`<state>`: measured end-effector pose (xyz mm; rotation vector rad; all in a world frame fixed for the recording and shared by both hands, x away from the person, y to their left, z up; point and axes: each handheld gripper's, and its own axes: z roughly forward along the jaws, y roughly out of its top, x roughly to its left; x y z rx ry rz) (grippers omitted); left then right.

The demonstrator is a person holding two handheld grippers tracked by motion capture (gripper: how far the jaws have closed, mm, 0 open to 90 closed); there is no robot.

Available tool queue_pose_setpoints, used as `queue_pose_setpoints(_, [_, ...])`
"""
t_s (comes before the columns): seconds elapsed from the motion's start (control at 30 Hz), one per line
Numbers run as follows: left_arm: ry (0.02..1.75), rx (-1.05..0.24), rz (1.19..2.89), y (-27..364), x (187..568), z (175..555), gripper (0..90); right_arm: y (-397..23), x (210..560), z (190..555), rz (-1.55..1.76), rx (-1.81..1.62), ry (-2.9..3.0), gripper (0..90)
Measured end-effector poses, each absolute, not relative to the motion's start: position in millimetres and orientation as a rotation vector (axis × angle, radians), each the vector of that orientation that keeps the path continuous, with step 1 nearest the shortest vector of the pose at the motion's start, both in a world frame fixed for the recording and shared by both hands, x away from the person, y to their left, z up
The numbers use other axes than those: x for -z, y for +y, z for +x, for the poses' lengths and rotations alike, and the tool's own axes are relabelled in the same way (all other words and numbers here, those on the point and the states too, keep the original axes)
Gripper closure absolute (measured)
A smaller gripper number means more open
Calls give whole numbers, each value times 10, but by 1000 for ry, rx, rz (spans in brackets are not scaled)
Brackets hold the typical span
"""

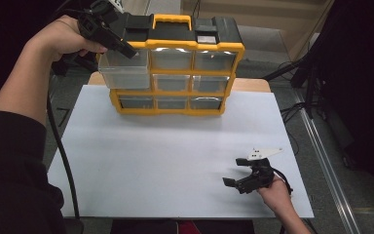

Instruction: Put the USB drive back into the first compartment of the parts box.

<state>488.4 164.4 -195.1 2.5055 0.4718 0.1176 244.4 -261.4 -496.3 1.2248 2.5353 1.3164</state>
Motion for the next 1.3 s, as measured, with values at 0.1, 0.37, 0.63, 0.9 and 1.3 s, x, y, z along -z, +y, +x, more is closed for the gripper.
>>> queue_pose_setpoints(0.1, [500,-134,2486,1661,1915,4867,661,-2615,4963,2445,1227,-1315,2535,0])
queue_pose_setpoints(0.37, [553,-41,2425,1643,1744,4684,423,-2614,4954,2432,1223,-1320,2531,0])
queue_pose_setpoints(0.63, [522,-32,2400,1556,1657,4322,370,-2605,4956,2438,1225,-1311,2534,0])
queue_pose_setpoints(0.9, [465,-35,2400,1461,1807,3988,345,-2592,4954,2452,1219,-1312,2539,0])
queue_pose_setpoints(1.3, [500,-18,2366,1470,2158,3831,294,-2580,4947,2480,1204,-1315,2540,0])
